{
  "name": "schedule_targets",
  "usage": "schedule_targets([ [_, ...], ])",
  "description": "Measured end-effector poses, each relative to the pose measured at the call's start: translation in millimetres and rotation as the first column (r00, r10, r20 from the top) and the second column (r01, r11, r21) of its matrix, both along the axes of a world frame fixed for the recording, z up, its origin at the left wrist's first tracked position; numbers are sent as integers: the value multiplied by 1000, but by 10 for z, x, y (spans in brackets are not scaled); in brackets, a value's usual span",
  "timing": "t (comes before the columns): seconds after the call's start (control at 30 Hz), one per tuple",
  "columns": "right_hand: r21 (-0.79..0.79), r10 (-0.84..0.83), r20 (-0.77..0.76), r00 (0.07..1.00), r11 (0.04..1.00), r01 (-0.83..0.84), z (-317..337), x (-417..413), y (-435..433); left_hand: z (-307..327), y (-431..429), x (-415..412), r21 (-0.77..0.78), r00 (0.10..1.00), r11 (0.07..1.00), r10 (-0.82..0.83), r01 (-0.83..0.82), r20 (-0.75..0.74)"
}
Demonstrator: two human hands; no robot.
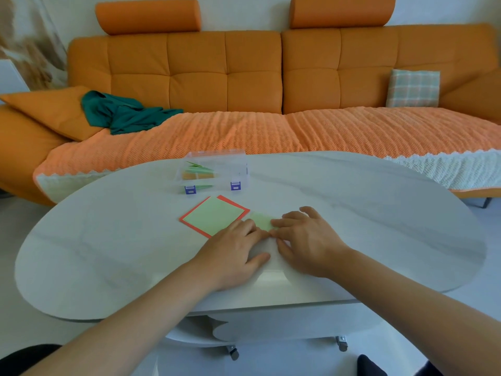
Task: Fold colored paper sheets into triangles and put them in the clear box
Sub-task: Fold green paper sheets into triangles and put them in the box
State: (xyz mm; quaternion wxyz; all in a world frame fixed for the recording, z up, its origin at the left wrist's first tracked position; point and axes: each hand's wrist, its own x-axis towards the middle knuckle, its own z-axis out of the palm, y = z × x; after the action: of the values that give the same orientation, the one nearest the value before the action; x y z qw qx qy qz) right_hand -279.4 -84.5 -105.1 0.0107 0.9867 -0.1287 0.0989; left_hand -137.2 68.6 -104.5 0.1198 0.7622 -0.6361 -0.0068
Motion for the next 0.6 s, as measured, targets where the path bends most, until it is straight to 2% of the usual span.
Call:
schedule_targets([
  [0.13, 29, -53, -4, 999, 998, 53, 51, -92, -54, 38, -45, -1, 16, 999, 1000, -9, 8, 51],
  [0.4, 43, -130, 79, 988, 991, 126, 42, -253, -164, 66, -103, 13, 21, 1000, 1000, -8, 7, 25],
  [0.5, 67, -139, 116, 983, 989, 132, 31, -256, -167, 31, -99, 23, -9, 999, 1000, -7, 7, -32],
  [0.6, 64, -132, 111, 985, 990, 126, 20, -244, -187, 16, -117, 76, -123, 983, 991, 22, -45, -184],
])
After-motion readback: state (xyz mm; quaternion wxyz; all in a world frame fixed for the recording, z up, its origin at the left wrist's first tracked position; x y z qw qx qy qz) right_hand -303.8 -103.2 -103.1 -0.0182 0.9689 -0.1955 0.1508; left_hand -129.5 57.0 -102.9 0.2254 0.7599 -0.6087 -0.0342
